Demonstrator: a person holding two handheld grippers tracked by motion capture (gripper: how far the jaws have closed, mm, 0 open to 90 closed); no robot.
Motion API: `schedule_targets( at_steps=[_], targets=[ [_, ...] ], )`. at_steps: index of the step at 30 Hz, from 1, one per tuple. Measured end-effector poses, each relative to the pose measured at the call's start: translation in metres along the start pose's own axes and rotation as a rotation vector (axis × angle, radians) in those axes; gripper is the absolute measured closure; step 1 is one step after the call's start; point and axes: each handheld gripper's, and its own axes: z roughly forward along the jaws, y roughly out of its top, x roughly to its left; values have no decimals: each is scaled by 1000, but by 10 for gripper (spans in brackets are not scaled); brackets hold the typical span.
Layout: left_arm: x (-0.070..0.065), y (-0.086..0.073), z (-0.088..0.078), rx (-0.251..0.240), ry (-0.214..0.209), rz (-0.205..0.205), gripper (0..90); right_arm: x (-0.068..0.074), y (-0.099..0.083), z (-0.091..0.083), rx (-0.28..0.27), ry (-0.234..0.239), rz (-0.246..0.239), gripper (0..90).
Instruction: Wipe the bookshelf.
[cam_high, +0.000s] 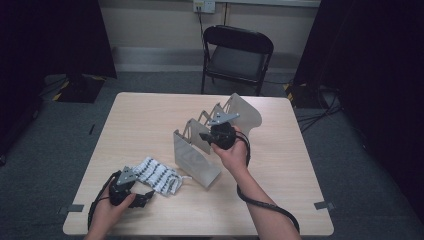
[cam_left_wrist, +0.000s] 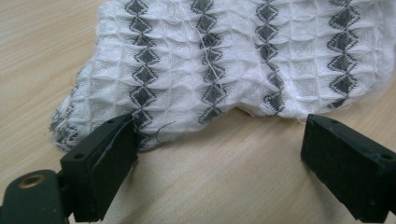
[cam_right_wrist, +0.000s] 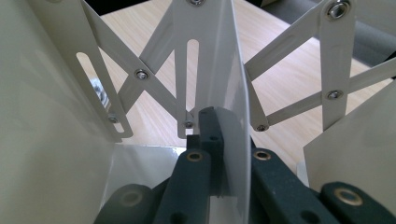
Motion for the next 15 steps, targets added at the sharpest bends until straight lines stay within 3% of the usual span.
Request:
schedule_targets(
  at_steps=[9, 15],
  targets=[
    [0, 0, 0, 1, -1, 0, 99, 2, 0, -9, -15, 17, -43, 896],
    [0, 0, 0, -2, -1, 2, 98, 7, -15, -21, -10, 34, -61, 895]
  ],
)
